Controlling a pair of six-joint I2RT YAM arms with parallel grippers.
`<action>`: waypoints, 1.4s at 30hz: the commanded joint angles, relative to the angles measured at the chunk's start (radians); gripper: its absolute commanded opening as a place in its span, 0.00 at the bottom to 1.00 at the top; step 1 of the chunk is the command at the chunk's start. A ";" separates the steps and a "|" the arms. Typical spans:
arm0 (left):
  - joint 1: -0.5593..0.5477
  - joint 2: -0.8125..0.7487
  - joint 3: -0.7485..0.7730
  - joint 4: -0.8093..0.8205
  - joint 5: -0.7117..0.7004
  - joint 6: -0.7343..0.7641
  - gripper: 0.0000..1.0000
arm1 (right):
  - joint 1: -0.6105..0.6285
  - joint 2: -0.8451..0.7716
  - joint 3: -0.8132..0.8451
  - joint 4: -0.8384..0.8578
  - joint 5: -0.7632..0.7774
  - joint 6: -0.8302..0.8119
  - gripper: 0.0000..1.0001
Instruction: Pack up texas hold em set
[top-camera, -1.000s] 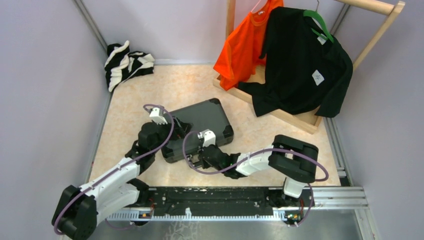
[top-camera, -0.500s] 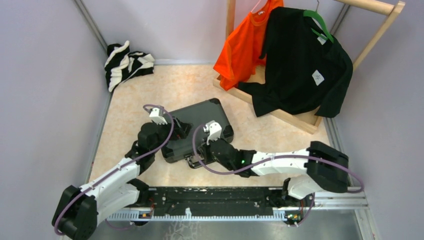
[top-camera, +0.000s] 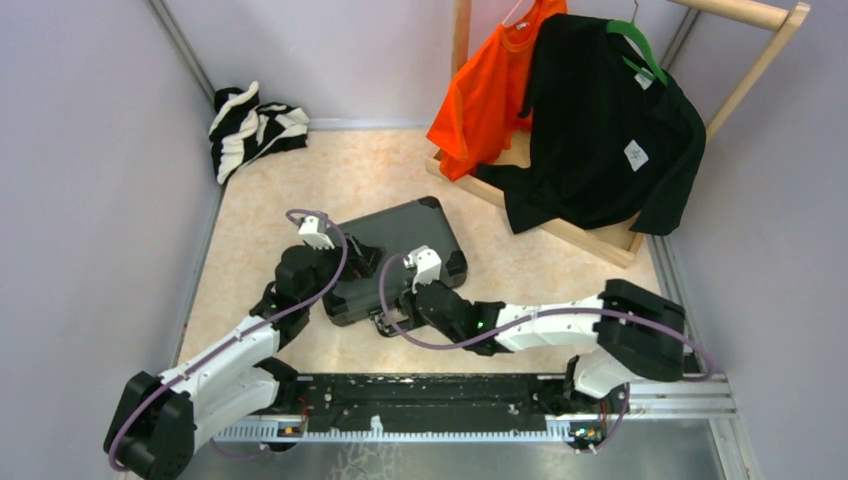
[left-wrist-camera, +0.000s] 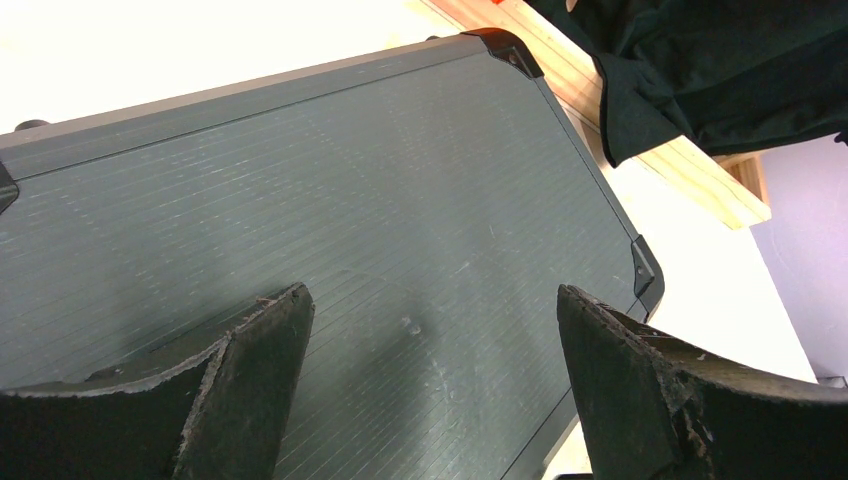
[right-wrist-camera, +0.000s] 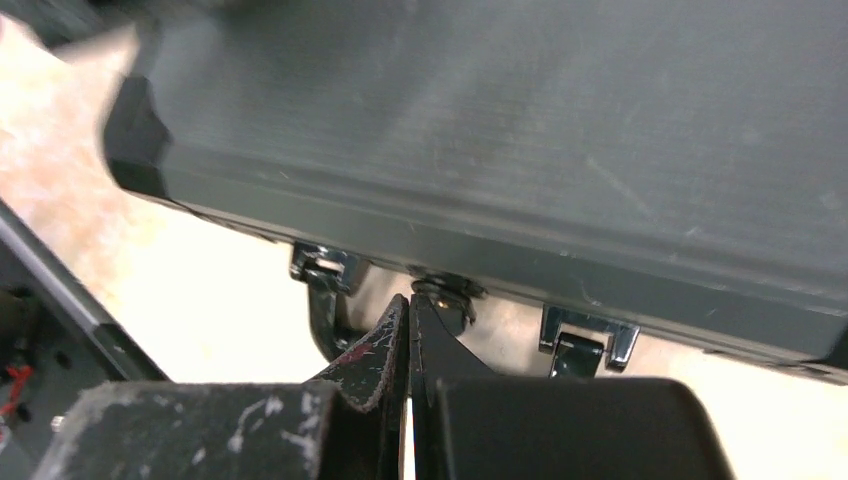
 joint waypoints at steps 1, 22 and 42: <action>0.005 0.038 -0.075 -0.289 0.019 -0.004 0.99 | -0.022 0.136 -0.037 0.084 -0.054 0.071 0.00; 0.007 0.014 -0.081 -0.290 0.026 0.001 0.99 | -0.003 -0.141 0.024 -0.041 0.040 -0.056 0.00; 0.008 0.014 -0.083 -0.288 0.026 -0.002 0.99 | -0.040 0.363 -0.033 0.213 -0.080 0.134 0.00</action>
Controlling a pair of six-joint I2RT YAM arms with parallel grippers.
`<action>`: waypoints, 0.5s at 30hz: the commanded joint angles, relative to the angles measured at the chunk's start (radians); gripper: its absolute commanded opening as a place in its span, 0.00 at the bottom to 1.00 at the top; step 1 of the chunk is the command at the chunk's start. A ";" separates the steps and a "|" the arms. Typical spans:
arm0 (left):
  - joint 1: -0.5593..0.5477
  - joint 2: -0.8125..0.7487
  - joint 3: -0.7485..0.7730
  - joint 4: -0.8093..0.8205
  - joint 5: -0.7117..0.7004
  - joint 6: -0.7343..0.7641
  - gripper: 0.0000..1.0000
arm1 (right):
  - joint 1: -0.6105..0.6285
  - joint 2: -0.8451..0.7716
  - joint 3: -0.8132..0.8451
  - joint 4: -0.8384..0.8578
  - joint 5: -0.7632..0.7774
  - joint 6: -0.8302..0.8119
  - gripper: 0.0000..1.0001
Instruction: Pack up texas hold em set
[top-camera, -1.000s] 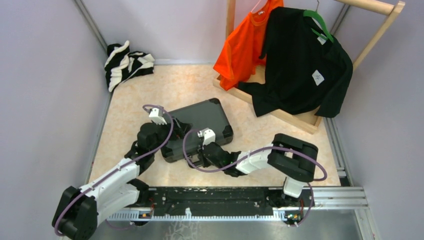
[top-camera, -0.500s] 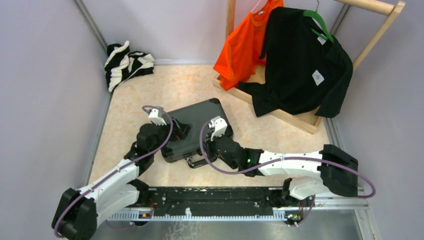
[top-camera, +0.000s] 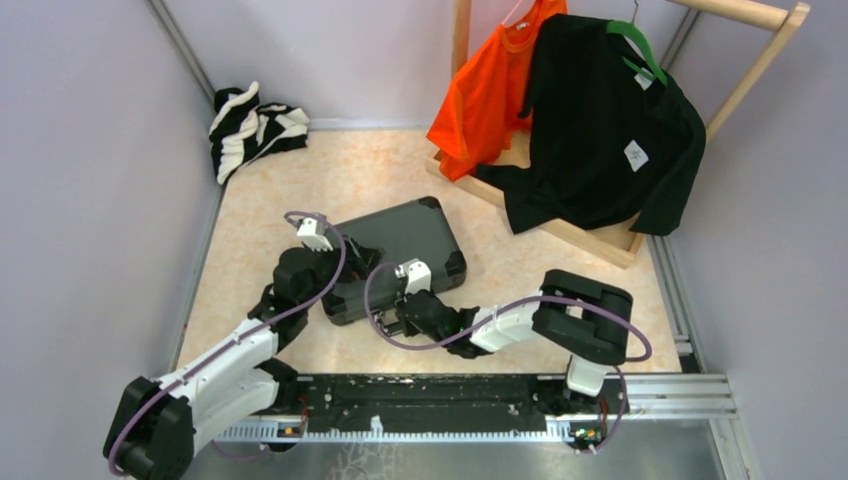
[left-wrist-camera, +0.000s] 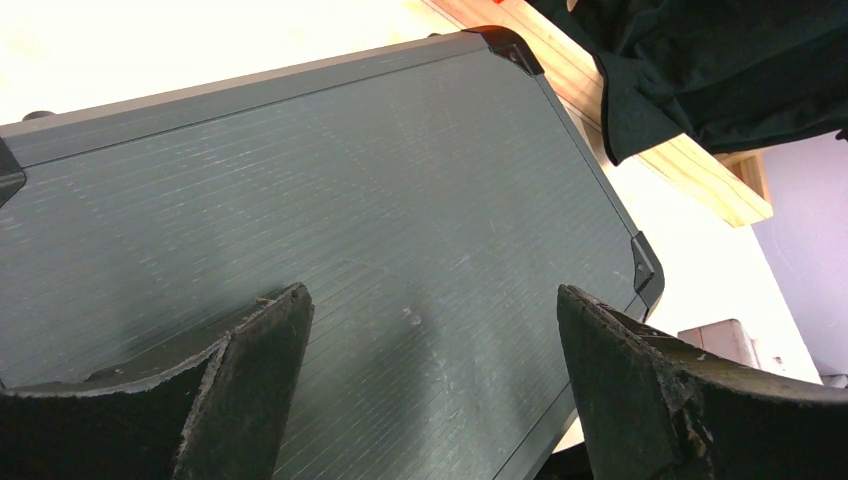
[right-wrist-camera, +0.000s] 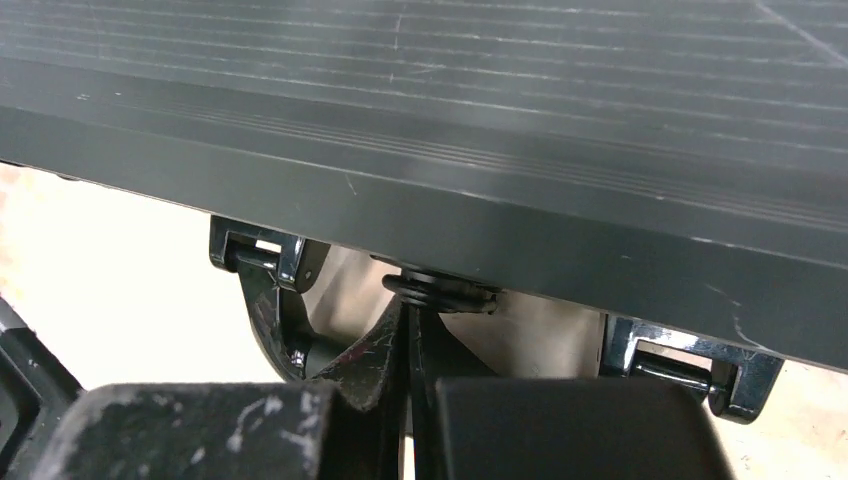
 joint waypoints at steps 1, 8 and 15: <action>0.004 0.035 -0.071 -0.287 0.008 -0.007 0.99 | -0.021 0.070 -0.027 0.077 -0.020 0.051 0.00; 0.004 -0.062 -0.068 -0.295 0.039 0.028 0.99 | -0.007 -0.306 -0.061 -0.028 0.055 -0.056 0.00; 0.003 -0.166 -0.050 -0.281 0.020 0.024 0.99 | -0.085 -0.583 -0.102 -0.103 0.092 -0.135 0.08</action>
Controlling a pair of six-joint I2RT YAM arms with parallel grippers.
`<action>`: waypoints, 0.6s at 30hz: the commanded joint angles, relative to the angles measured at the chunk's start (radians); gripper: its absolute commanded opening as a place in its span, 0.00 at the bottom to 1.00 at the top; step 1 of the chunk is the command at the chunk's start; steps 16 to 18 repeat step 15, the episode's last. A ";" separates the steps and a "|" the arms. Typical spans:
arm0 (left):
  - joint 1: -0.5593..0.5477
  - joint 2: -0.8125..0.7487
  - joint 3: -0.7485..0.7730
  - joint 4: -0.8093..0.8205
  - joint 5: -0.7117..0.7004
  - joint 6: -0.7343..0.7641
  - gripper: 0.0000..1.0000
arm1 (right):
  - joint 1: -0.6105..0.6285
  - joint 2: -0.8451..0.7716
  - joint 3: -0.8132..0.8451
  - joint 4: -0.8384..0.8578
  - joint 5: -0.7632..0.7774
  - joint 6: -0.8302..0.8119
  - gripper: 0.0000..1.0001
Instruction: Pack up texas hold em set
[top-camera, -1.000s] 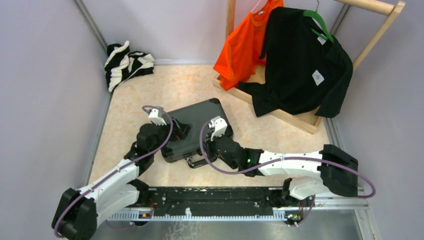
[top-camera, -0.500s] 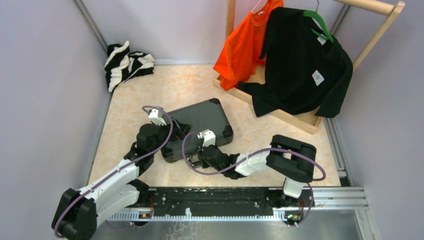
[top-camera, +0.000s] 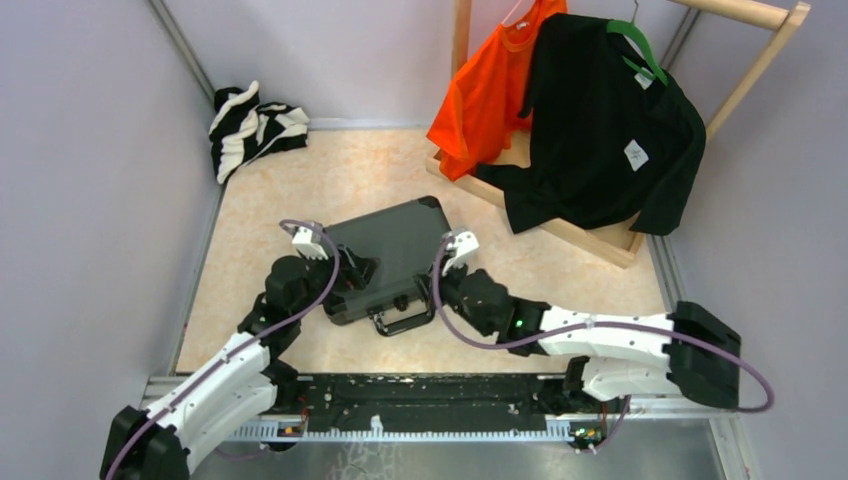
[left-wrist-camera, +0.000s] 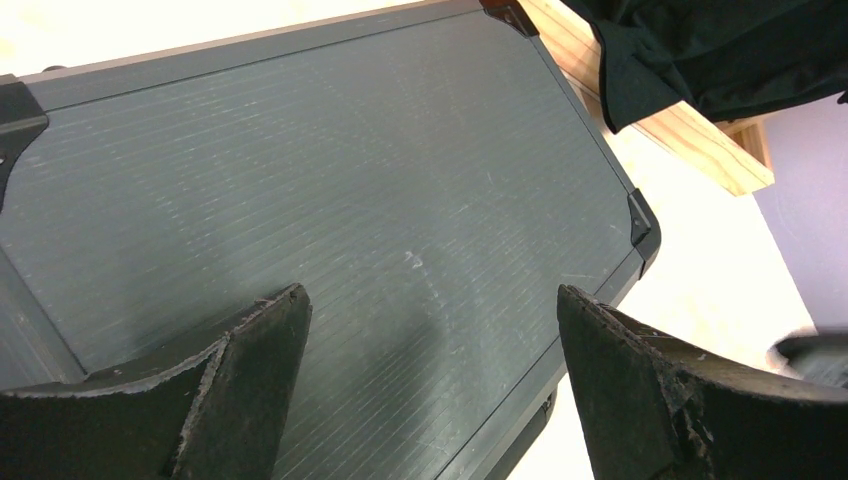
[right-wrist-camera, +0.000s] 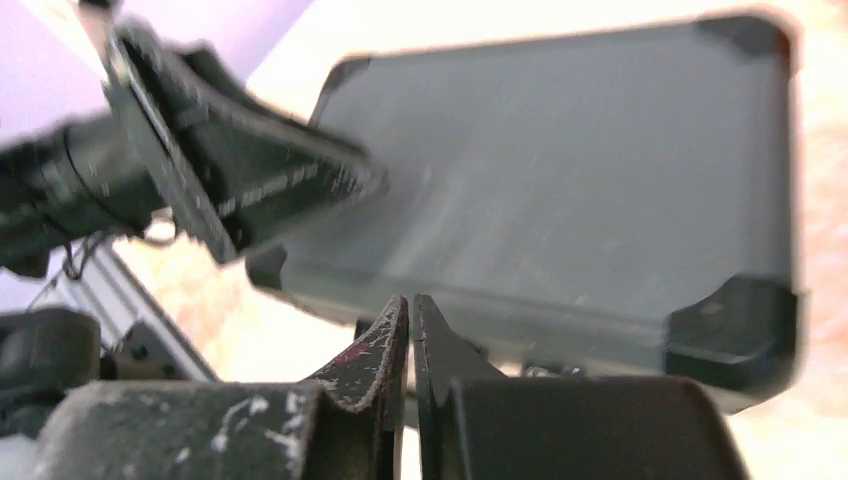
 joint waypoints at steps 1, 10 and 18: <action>0.004 -0.017 -0.017 -0.169 -0.007 -0.007 0.99 | -0.087 -0.090 -0.027 -0.040 0.054 -0.052 0.35; 0.003 0.012 0.024 -0.216 -0.030 -0.002 0.99 | -0.165 -0.187 -0.091 -0.084 0.047 -0.064 0.59; 0.004 0.003 0.015 -0.198 -0.023 0.006 0.99 | -0.168 -0.200 -0.095 -0.102 0.041 -0.065 0.59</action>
